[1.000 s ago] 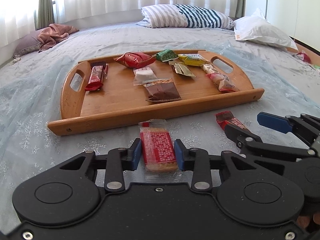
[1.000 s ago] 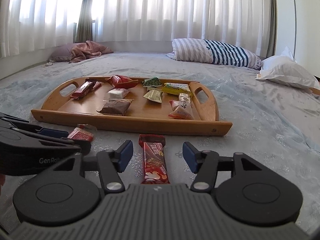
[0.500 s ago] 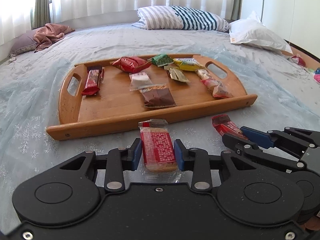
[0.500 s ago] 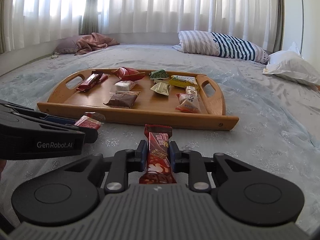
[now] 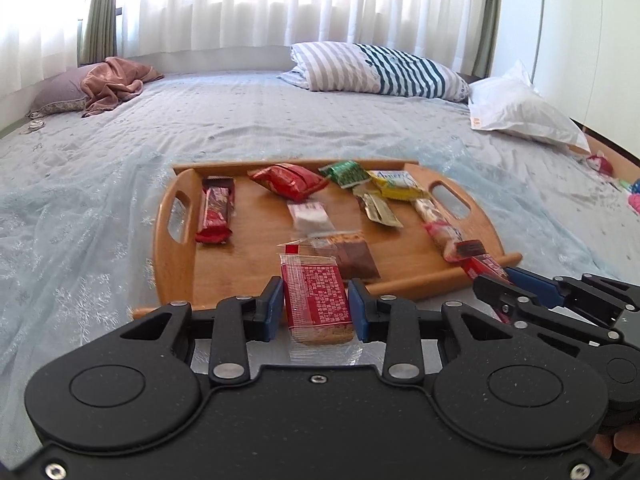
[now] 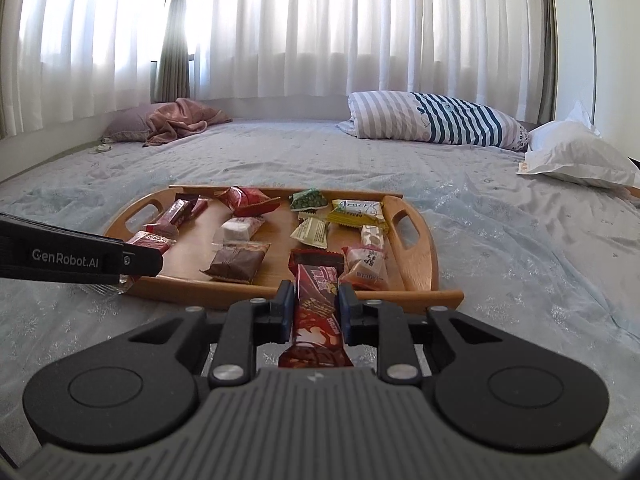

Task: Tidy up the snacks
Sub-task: 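Carry the red wafer pack in left gripper to tray while right gripper carries the chocolate bar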

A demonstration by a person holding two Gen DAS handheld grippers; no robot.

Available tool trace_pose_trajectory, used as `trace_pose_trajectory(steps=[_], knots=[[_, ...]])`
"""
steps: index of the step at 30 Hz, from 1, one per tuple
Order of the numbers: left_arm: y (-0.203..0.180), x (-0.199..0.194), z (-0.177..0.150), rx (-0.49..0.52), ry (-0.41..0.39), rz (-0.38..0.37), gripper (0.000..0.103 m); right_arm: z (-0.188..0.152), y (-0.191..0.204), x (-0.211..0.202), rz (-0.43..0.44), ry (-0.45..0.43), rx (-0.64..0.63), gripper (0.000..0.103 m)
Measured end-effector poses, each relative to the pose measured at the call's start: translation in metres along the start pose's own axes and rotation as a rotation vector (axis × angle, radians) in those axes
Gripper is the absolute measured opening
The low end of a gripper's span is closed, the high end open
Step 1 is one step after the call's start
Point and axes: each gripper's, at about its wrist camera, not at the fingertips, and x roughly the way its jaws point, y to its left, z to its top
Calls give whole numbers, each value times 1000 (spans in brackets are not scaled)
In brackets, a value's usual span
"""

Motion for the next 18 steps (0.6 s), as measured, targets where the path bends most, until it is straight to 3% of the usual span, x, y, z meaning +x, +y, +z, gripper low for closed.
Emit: trace_pose_trajectory(steps=[6, 18], knots=[[17, 13, 16, -28, 18, 10, 33, 19, -4, 16, 15, -4, 19, 28], [37, 53, 33, -77, 77, 14, 33, 42, -13, 83, 114, 122, 107, 28]])
